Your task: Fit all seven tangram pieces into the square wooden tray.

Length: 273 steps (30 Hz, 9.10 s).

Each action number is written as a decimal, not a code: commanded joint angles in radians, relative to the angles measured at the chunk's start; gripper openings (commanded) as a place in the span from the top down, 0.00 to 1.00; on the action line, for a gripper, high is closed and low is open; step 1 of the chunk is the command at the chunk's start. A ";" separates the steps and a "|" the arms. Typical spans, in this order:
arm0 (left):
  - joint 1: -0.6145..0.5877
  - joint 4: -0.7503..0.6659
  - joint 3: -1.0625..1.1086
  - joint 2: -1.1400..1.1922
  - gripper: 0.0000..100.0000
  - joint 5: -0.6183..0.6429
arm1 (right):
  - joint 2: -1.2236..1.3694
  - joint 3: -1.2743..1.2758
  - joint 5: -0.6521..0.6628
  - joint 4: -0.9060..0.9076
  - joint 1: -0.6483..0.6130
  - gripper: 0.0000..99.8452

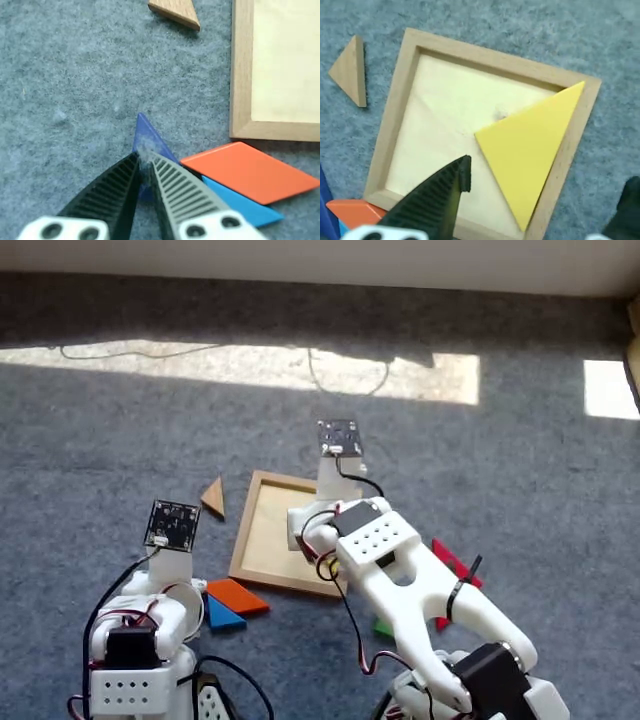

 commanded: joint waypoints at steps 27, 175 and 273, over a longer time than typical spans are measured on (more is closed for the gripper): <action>-0.008 0.006 0.019 -0.033 0.99 0.009 | -0.044 -0.061 0.388 -0.062 0.127 0.98; -0.008 0.006 0.019 -0.033 0.99 0.009 | -0.042 0.073 0.493 0.335 0.656 0.65; -0.008 0.006 0.019 -0.033 0.99 0.009 | -0.082 0.125 0.437 0.302 0.690 0.63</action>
